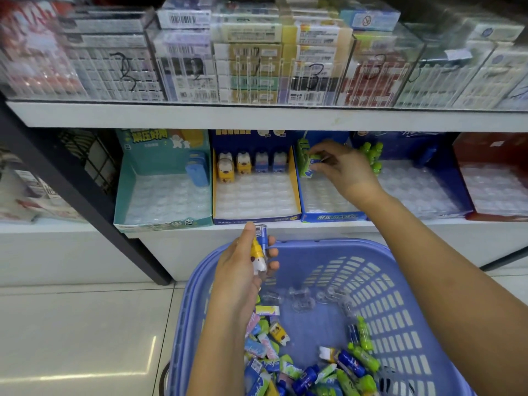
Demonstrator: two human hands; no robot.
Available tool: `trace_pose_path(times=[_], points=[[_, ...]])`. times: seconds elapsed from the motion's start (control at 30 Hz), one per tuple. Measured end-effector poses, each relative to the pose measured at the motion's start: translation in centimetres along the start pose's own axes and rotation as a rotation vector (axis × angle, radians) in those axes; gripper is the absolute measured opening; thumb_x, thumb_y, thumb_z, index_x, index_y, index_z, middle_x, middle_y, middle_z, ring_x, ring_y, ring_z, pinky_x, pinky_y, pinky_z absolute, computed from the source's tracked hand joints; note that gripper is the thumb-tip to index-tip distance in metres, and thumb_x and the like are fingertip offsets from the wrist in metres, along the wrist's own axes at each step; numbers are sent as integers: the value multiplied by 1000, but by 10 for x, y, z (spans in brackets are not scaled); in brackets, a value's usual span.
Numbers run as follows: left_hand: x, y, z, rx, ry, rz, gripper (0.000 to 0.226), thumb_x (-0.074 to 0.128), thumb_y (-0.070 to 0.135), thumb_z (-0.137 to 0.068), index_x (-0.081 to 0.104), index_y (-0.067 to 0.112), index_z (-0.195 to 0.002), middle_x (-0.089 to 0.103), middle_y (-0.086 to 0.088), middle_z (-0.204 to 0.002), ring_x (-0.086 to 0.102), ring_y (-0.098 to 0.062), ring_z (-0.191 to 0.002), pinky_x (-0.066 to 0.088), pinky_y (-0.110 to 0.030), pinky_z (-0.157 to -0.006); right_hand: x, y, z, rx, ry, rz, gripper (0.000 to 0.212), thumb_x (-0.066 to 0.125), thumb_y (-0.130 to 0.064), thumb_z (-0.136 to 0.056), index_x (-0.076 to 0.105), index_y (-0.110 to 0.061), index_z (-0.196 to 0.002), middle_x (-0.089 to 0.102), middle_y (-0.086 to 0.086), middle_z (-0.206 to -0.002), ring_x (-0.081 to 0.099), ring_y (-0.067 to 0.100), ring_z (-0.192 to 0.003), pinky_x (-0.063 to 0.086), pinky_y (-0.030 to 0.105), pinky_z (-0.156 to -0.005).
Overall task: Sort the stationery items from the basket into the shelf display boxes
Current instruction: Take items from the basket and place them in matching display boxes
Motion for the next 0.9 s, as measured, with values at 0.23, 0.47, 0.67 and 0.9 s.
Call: trace_pose_path(times=[0.23,0.47,0.67,0.9], points=[[3,0,-1,-8,-10,19,40,55,38,-92,62,4,-111,74,-6,-83,65,-10,-60,52,-22,-50,3,6,-7,5,-96,60,20,65,-15,-87,69,-14,-107,60,2,-99,56,11,-86,36,10,-75],[2,0,-2,-6,-3,54,35,54,40,-91,63,7,-101,74,-8,-82,65,-11,-58,52,-22,-49,5,28,-9,218,3,-308,15,71,-8,-81,70,-7,-95,66,11,-91,65,20,-84,58,23,-75],[6,-2,-2,-82,16,218,44,43,40,-98,57,0,-108,70,-11,-71,57,-14,-48,45,-20,-39,16,36,-4,364,-22,-487,12,72,0,-78,68,-3,-89,64,8,-81,64,14,-77,58,20,-72],[4,-2,-1,-48,102,420,37,40,33,-101,58,1,-101,64,-11,-73,56,-18,-53,51,-25,-47,16,-35,32,267,-103,-212,27,83,-31,-67,59,-20,-75,55,-7,-64,54,8,-55,43,22,-53]])
Point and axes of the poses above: each hand's wrist, its own z-axis away from the middle knuckle, its own x-axis out of the palm, y = z × x, the point moved 8 cm from there along -z, towards the middle knuckle
